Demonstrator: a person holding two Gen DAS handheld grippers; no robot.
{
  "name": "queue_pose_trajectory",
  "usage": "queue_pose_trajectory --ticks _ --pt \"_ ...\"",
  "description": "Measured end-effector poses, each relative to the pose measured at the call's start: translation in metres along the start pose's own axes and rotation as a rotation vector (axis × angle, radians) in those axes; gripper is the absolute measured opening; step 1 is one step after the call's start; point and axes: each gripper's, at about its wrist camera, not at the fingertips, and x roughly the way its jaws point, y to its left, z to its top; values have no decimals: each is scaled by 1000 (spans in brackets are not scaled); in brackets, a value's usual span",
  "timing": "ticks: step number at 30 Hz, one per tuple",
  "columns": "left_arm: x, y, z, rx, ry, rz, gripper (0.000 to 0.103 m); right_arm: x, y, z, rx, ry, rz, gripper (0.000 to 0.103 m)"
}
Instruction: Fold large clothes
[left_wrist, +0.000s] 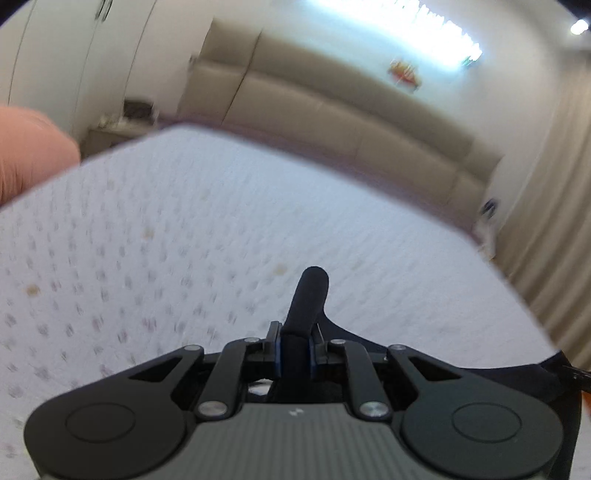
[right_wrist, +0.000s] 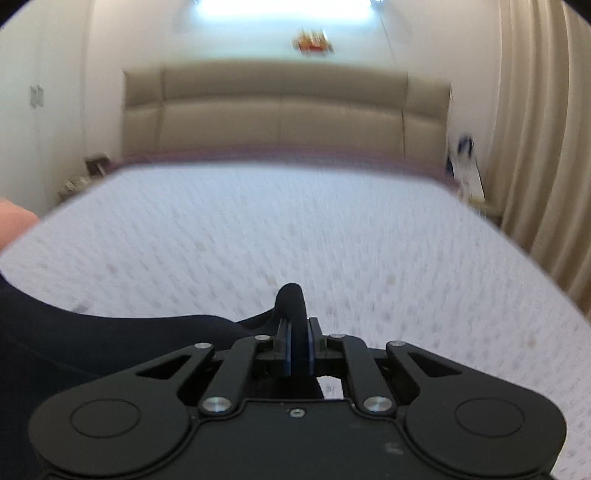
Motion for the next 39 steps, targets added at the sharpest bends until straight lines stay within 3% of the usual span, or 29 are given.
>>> queue_pose_trajectory --ticks 2,5,9,12,16,17,19,22,25,28,31,34,37,38,39 --pt "38 4 -16 -5 75 79 15 44 1 -18 22 115 -24 10" --pt "70 11 -38 -10 166 138 18 87 5 -49 23 257 -62 10" --pt "71 6 -36 40 169 147 26 93 23 -56 -88 268 -114 20" --pt "45 2 -24 63 129 166 31 65 30 -42 -116 230 -81 20" --pt "-12 -3 -24 52 79 120 32 -12 54 -29 -151 130 54 21" --pt "-27 -4 -29 43 81 103 32 -25 63 -31 -140 140 103 21" --pt "-50 -10 -42 15 96 56 30 -47 91 -40 -109 188 202 10" --pt "-70 -22 -63 27 129 -48 29 -65 128 -63 -77 230 280 6" --pt "-65 -32 -98 73 223 -59 29 -52 160 -86 -67 286 284 6" --pt "-48 -16 -132 22 316 8 29 -16 182 -118 -82 388 244 6" --pt "-67 -1 -134 -60 286 -21 28 -9 183 -124 -63 355 233 0" --pt "-100 10 -131 -76 259 19 29 -12 188 -119 -78 368 219 0" --pt "-138 34 -135 -149 247 47 33 -32 186 -105 -40 374 247 7" --pt "-149 41 -138 -181 242 58 39 -44 185 -101 -15 361 278 7" --pt "-160 48 -142 -226 238 62 53 -53 185 -98 -7 348 293 7"
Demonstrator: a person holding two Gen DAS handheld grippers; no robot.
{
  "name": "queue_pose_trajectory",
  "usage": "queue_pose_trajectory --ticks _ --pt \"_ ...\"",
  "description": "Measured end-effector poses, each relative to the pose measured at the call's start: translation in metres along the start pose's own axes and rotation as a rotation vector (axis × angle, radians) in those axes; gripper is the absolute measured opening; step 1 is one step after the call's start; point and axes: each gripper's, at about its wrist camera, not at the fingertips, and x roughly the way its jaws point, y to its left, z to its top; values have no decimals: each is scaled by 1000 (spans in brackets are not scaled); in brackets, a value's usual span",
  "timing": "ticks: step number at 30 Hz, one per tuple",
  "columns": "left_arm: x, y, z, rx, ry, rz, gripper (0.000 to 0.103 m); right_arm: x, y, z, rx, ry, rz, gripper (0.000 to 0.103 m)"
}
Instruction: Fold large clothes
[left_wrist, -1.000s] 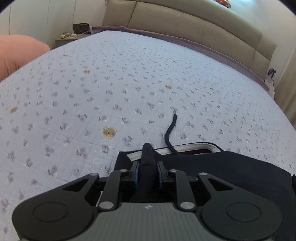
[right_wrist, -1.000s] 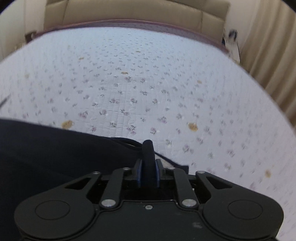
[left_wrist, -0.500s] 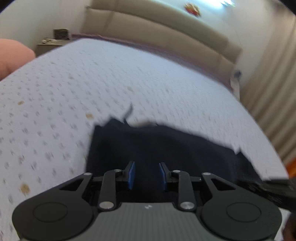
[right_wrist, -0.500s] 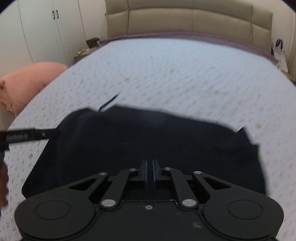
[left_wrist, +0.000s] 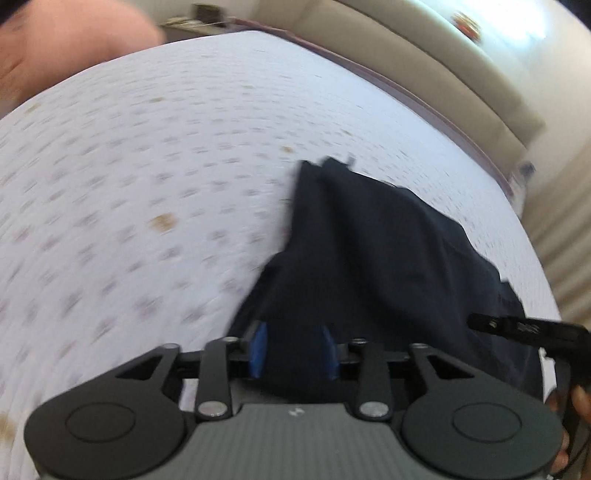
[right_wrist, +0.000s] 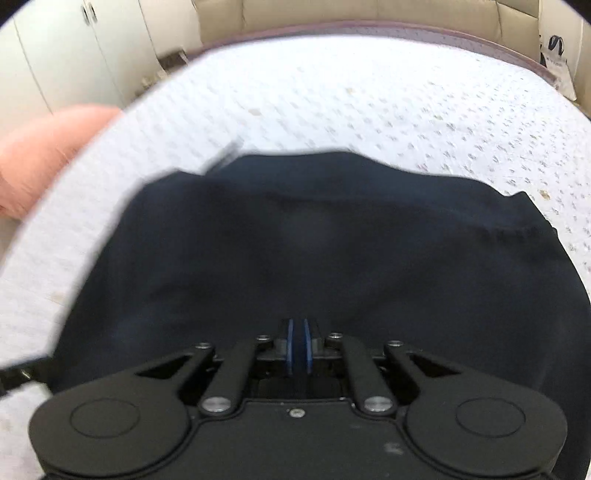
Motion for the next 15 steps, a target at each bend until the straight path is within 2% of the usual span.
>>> queue_pose_trajectory --ticks 1,2,3,4,6,8,12,15 --pt "-10 5 -1 -33 3 -10 64 -9 6 -4 -10 -14 2 7" --pt "-16 12 -7 -75 9 -33 82 -14 12 -10 -29 -21 -6 8" --pt "-21 17 -13 -101 2 -53 86 -15 19 -17 -54 -13 -19 8" --pt "-20 21 -19 -123 -1 -70 86 -11 23 -25 -71 6 -30 7" --pt "-9 29 -27 -166 44 -84 84 -4 28 -44 -77 29 -46 7" --pt "8 40 -35 -246 91 -135 78 -2 33 -55 -92 0 -66 7" --pt "24 56 -43 -399 -20 -275 81 -2 28 -51 -67 1 -67 8" --pt "38 57 -38 -456 -84 -318 79 -4 17 -50 -7 -1 -26 8"
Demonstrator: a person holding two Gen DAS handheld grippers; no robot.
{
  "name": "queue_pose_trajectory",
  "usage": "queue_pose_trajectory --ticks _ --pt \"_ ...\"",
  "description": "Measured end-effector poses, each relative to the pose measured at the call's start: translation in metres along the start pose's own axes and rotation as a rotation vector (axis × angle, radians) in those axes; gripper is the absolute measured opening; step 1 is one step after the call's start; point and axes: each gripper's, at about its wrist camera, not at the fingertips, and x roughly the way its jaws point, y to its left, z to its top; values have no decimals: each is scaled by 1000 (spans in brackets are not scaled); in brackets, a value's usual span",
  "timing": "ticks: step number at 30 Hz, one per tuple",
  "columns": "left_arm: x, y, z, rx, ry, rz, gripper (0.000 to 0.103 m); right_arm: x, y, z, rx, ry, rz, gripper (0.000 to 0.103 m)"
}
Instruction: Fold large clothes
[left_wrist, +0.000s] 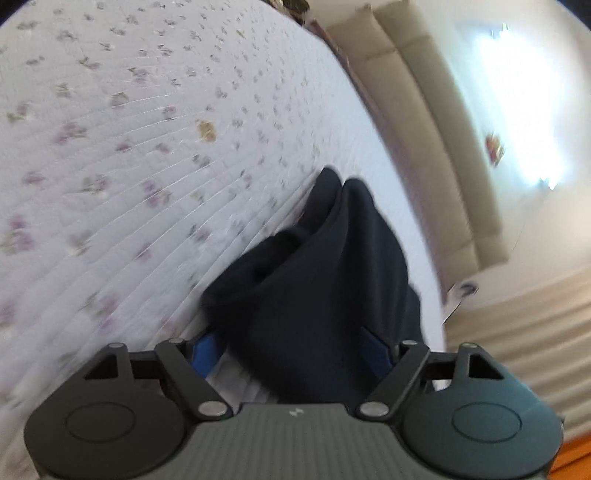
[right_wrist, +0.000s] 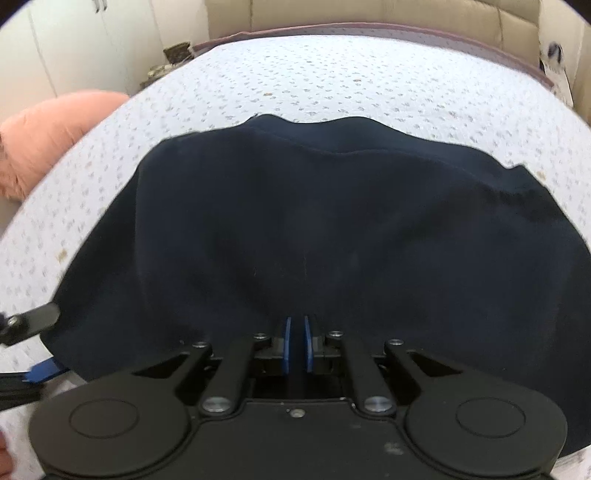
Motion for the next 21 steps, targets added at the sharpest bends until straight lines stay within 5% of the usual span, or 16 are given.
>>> queue_pose_trajectory --ticks 10,12,15,17,21 --pt "51 -30 -1 58 -26 -3 66 -47 -4 15 25 -149 -44 9" --pt "54 -34 -2 60 -19 24 38 -52 -1 15 17 -158 -57 10" --pt "56 -40 -5 83 -27 66 14 -32 0 3 26 -79 -50 10" --pt "50 -52 -3 135 -38 36 10 -7 -7 -16 101 5 -14 11" --pt "38 -100 -9 292 -47 -69 9 4 -22 -28 210 -49 42 11"
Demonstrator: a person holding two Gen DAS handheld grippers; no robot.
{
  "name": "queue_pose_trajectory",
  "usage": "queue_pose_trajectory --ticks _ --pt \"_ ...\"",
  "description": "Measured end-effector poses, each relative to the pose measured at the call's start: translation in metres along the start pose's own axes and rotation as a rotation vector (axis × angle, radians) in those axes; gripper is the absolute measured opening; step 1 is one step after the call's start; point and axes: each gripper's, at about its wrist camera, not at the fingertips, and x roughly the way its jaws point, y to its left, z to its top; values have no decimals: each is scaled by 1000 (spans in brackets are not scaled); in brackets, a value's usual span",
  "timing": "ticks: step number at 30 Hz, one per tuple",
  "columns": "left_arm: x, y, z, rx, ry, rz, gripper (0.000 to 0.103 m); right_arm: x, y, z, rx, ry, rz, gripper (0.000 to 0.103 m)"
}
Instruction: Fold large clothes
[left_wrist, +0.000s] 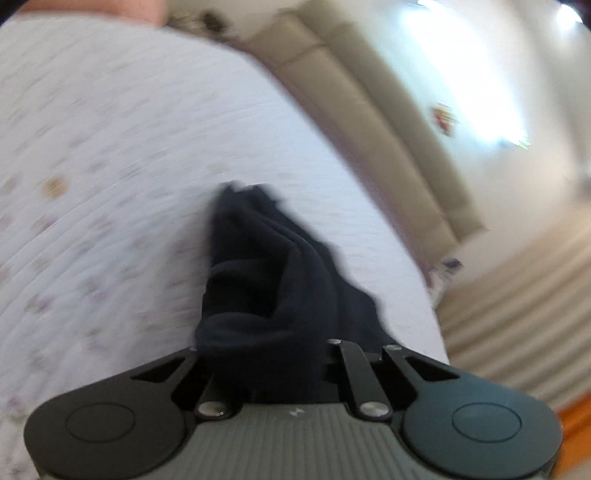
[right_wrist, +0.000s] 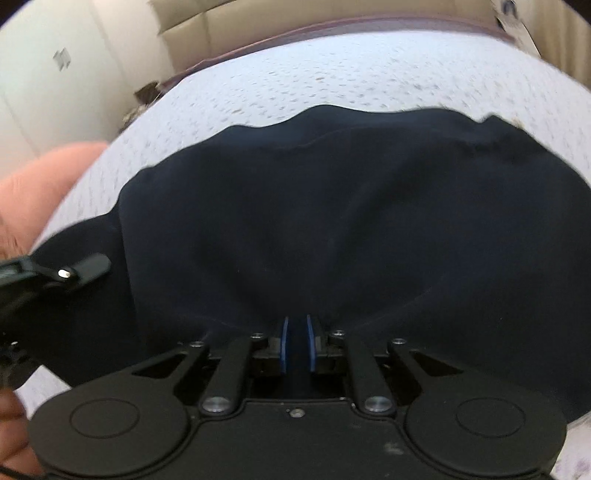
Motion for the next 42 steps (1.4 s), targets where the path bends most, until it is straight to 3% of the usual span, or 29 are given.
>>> queue_pose_trajectory --ticks 4,10,14,18,21,23,25,27,29,36,37,38,39,42 --pt "2 -64 -7 155 8 -116 9 -5 -15 -1 64 7 76 11" --pt "25 -153 -42 377 73 -250 10 -18 -79 16 290 82 280 13" --pt "47 -193 -69 440 138 -318 10 -49 -125 18 320 55 267 14" --pt "78 -212 -104 468 252 -339 10 -81 -183 27 356 -17 161 20" --pt "102 -208 -135 429 368 -318 10 -96 -229 34 391 -54 85 21" --pt "109 -210 -157 499 405 -259 10 -96 -249 43 416 -61 71 22" --pt "109 -218 -175 595 398 -202 10 -95 -262 52 424 -63 83 31" --pt "110 -226 -181 628 395 -172 10 -94 -265 63 414 -70 113 68" --pt "108 -229 -180 632 392 -156 10 -91 -260 74 400 -82 157 81" --pt "79 -241 -188 674 352 -125 10 -51 -266 134 369 -45 278 83" --pt "78 -244 -190 682 349 -119 10 -43 -264 139 366 -21 303 81" --pt "80 -252 -195 696 343 -113 10 -35 -261 144 348 3 340 52" --pt "75 -254 -200 711 337 -112 10 -30 -256 149 313 27 362 7" --pt "69 -267 -206 760 306 -119 10 -51 -229 153 167 -35 307 8"
